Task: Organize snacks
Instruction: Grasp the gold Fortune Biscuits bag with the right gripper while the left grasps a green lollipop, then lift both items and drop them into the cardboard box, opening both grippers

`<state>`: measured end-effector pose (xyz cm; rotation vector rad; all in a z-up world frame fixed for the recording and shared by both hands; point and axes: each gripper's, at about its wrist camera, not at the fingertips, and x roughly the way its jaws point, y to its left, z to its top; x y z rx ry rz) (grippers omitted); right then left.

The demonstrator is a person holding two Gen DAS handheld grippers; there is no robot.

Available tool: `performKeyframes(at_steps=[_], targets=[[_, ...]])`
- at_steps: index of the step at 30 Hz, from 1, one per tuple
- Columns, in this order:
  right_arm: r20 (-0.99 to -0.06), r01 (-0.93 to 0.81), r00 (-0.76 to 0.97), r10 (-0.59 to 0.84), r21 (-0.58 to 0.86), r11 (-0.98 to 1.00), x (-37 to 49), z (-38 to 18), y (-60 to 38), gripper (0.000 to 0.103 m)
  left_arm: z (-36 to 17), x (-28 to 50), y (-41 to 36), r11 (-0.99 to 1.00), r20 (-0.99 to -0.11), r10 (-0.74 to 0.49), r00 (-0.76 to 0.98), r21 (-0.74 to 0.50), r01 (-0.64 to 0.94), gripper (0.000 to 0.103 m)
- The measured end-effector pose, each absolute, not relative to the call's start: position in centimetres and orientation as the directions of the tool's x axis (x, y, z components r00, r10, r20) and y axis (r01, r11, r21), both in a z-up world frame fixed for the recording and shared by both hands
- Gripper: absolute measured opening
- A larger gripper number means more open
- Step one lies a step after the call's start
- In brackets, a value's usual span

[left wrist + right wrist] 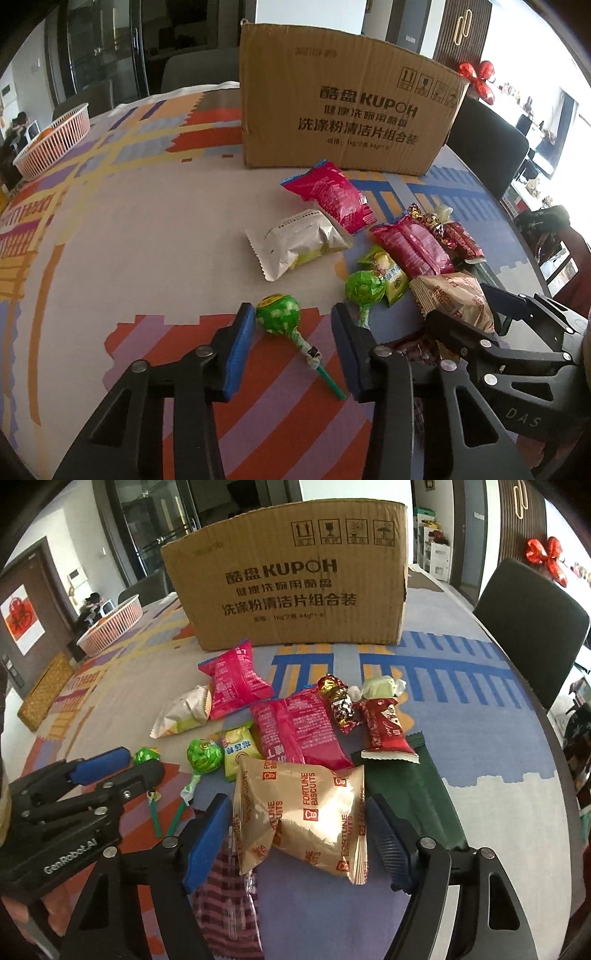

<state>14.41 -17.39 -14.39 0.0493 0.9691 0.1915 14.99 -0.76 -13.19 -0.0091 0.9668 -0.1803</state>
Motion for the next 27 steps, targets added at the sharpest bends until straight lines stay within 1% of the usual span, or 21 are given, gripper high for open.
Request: performKeyframes(at_steps=[4,5,9,11,17,27], targets=[[-0.816,-0.146,0.55,0.181,0.119,0.982,14.5,-14.4,-17.2,0.067,-13.7,15.3,-0.9,0.983,-0.829,-0.169,0.534,-0.104,0.15,0.025],[-0.815,-0.147,0.551,0.179,0.116,0.982,14.5,-14.3,-17.2,0.064,-13.7,15.4,-1.0,0.983,-0.83,-0.172,0.531,-0.106,0.153,0.025],[-0.812,-0.15,0.557,0.176,0.11,0.983,14.5,-14.2,-17.4,0.058,-13.7,15.4,-1.2,0.981,-0.829,-0.179,0.529,-0.107,0.165,0.025],[-0.809,-0.155,0.56,0.179,0.109,0.982,14.4,-14.1,-17.4,0.052,-13.7,15.3,-1.2,0.98,-0.828,-0.181,0.53,-0.107,0.168,0.025],[-0.801,-0.163,0.569,0.187,0.113,0.98,13.9,-13.9,-17.5,0.051,-12.7,14.4,-1.6,0.978,-0.817,-0.188,0.545,-0.109,0.176,0.025],[-0.747,-0.181,0.634,0.199,0.107,0.978,12.9,-10.6,-17.8,0.051,-8.8,13.6,-2.0,0.975,-0.765,-0.205,0.611,-0.101,0.2,0.025]])
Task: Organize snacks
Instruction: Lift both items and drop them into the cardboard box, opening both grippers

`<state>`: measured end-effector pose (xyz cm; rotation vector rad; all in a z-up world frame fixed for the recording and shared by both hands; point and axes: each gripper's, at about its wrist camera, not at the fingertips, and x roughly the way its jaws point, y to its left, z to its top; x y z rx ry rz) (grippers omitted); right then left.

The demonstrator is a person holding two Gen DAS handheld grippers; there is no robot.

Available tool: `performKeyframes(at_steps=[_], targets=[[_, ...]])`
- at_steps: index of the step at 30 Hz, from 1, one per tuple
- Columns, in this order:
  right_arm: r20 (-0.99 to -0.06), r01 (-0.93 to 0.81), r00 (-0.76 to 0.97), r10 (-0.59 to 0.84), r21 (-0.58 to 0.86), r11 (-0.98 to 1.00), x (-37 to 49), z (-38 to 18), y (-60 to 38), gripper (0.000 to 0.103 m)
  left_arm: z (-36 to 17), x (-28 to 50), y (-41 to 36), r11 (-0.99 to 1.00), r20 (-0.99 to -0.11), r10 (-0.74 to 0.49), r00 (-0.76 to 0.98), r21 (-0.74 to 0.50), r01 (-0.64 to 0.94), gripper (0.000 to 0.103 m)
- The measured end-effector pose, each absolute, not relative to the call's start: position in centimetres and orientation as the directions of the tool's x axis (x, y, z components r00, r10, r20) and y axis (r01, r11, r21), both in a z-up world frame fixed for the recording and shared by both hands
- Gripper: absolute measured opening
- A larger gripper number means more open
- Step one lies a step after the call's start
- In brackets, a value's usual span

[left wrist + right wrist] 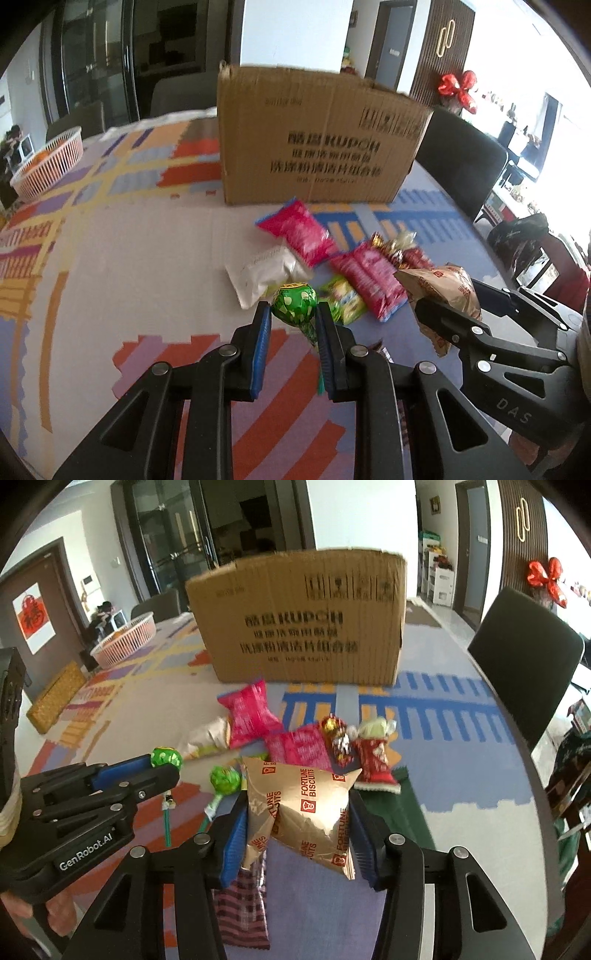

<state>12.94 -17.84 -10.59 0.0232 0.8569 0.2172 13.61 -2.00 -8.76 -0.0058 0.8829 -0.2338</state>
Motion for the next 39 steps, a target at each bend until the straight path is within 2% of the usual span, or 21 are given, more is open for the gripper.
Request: performKeyframes(at_steps=[24,29,39], targets=[[-0.517,-0.213,0.83,0.209,0.053,0.976,19.2,2.4,-18.5,0.051,3.7,19.2,-2.8,0.973,-0.547,-0.212,0.81,-0.042,0.226,0.025],[-0.498,-0.214,0.842,0.207,0.043,0.976,21.0,3.9,-18.5,0.051,5.1,21.2,-2.8,0.969,-0.53,-0.235,0.815,-0.058,0.241,0.025],[-0.526,-0.214,0.826,0.201,0.037,0.976,25.7,5.1,-18.5,0.051,6.3,26.0,-3.1,0.966,-0.546,-0.234,0.805,-0.037,0.255,0.025]])
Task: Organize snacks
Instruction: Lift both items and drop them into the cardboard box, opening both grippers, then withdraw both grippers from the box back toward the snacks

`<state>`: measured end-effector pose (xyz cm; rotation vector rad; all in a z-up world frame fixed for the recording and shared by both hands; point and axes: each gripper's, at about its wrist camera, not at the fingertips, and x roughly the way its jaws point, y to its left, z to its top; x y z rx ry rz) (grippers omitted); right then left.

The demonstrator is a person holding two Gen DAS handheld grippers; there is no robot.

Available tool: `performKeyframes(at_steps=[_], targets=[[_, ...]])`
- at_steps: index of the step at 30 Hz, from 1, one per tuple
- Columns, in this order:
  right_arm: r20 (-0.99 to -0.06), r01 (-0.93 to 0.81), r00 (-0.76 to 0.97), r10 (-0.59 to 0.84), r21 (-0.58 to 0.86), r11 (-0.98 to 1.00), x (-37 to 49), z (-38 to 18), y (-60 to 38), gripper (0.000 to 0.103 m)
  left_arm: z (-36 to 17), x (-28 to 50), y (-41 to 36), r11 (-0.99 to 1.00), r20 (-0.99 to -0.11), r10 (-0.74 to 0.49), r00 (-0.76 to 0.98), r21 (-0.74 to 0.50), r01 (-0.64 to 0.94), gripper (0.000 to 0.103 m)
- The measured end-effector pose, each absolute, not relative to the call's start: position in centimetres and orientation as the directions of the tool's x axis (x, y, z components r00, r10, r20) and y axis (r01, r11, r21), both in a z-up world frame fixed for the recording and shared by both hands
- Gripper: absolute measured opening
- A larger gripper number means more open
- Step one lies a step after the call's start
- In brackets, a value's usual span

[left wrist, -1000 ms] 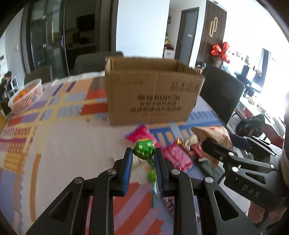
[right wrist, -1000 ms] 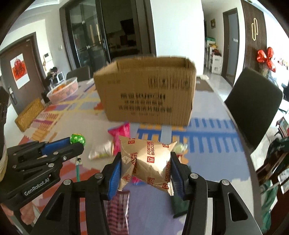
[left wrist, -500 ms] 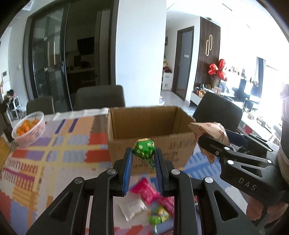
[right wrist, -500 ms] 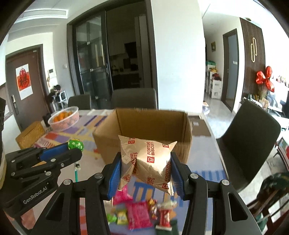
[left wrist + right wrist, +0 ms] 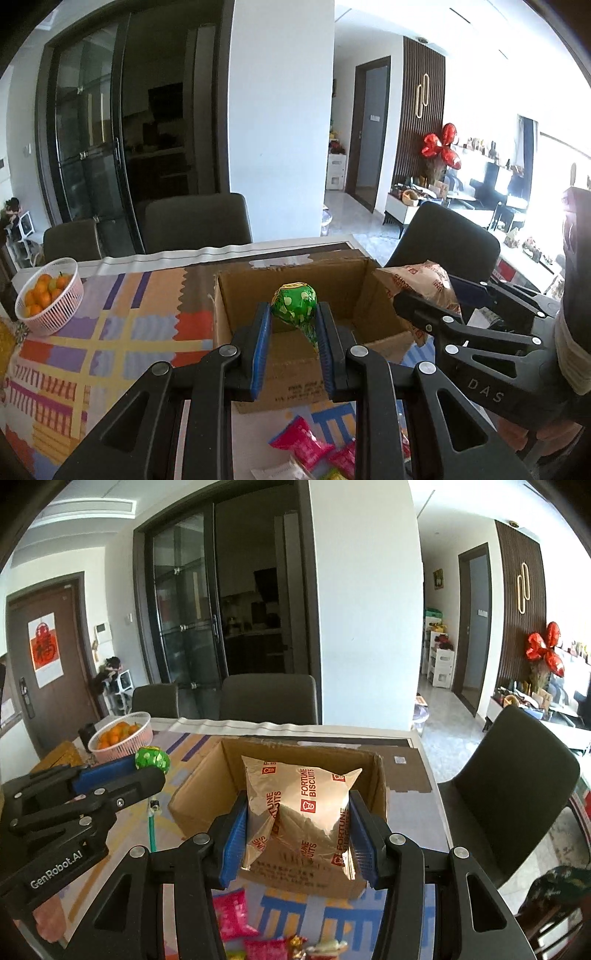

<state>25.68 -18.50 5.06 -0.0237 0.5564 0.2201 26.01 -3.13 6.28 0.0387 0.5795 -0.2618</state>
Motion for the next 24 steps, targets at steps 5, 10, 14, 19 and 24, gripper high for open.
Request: performKeyframes(at_steps=[5,10,14,19,24], targets=[[-0.551,-0.214,0.813,0.187,0.015,0.977,28.1,5.0,-18.4,0.051,5.9,29.0,-3.1,0.965,-0.586,-0.232,0.776,-0.037,0.26,0.025],[-0.589,-0.219,0.791,0.164,-0.023,0.975,30.3,4.5,-18.1,0.051,5.2,31.4,-3.4,0.965,-0.628,-0.227,0.744,-0.041,0.26,0.025],[-0.62,-0.228,0.768,0.161,-0.03,0.973,31.7,4.0,-17.9,0.052,4.3,33.0,-3.4,0.965,-0.658,-0.228,0.717,-0.053,0.258,0.025],[-0.651,-0.233,0.745,0.145,-0.051,0.971,32.6,3.1,-17.3,0.065,3.7,33.2,-3.1,0.973,-0.67,-0.195,0.716,-0.041,0.226,0.041],[-0.656,-0.214,0.745,0.118,-0.067,0.975,31.8,2.5,-17.6,0.068,3.8,31.8,-2.5,0.976,-0.665,-0.185,0.723,-0.035,0.217,0.047]])
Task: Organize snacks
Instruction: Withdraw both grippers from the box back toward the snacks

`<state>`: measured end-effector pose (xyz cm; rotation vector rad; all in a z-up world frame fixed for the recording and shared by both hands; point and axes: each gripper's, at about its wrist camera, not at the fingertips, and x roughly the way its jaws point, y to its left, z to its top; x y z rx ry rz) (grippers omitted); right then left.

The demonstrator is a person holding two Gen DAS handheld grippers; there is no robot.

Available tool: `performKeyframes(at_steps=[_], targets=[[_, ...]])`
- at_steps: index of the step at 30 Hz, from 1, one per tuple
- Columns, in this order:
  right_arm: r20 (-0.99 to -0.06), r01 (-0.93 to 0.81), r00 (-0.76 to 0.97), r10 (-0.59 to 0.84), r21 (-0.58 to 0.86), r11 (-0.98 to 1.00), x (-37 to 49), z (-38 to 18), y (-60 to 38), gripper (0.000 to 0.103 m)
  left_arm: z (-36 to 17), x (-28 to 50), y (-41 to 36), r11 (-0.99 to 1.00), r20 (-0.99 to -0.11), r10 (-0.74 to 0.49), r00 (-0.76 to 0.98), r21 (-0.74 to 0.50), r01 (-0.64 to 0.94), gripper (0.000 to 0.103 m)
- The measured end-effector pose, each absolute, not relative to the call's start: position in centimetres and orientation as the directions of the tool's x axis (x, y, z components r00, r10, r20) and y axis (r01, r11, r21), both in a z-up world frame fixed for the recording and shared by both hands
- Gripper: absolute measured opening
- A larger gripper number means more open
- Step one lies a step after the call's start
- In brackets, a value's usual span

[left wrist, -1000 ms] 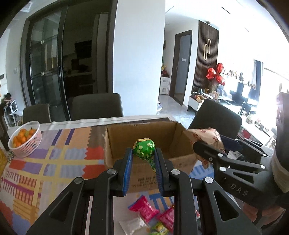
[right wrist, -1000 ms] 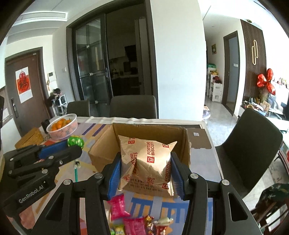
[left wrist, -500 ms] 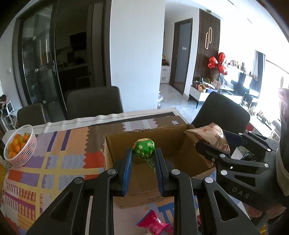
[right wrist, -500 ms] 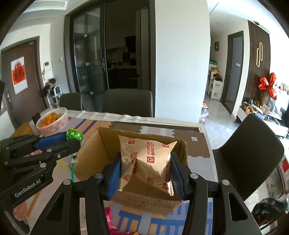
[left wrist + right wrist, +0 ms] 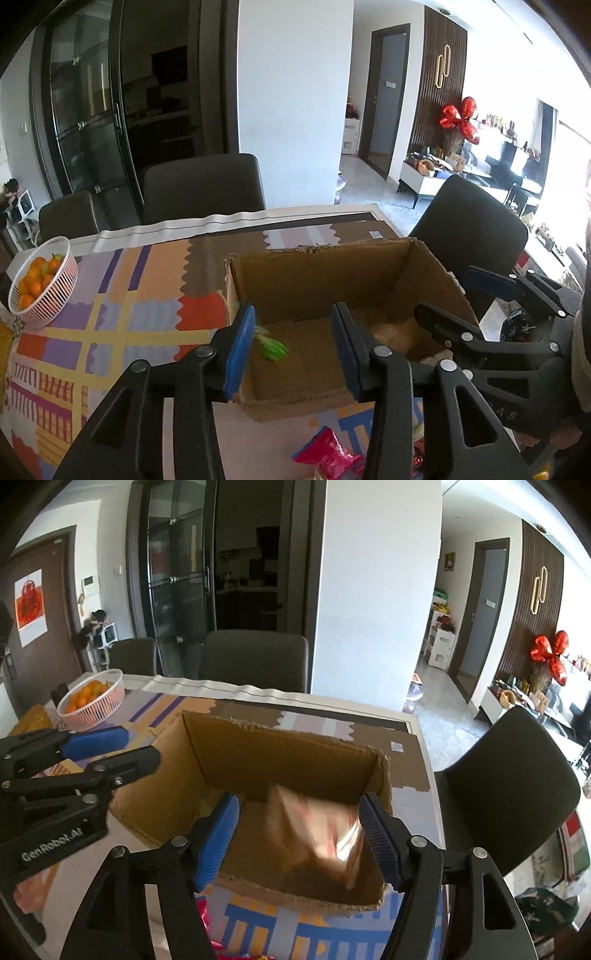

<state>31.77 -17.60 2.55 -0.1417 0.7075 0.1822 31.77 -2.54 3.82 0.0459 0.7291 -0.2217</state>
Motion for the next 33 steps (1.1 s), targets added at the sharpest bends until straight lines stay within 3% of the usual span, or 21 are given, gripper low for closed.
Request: performKeyframes(at_steps=[6,12,16,33], targets=[[-0.637,-0.221,0.759,0.135,-0.056,0.974,29.4,3.1,-18.2,0.069,5.2,28.5,-2.5,0.976,-0.625,-0.169,0.762,0.004,0.219,0.058],[-0.574,-0.22,0.807,0.141,-0.07,0.973,25.7,4.8,-18.5,0.078,6.8,25.0,-2.5,0.977,-0.583,-0.156,0.797,0.029,0.212,0.064],[-0.543,-0.214,0.827,0.145,-0.065,0.975,23.6,5.9,-19.0,0.084,7.3,22.5,-2.9,0.972,-0.565,-0.164,0.809,0.048,0.23,0.064],[-0.498,-0.201,0.852,0.159,-0.031,0.979,16.6,6.4,-20.1,0.084,6.9,14.7,-3.7,0.961,-0.536,-0.2,0.82,0.058,0.272,0.068]])
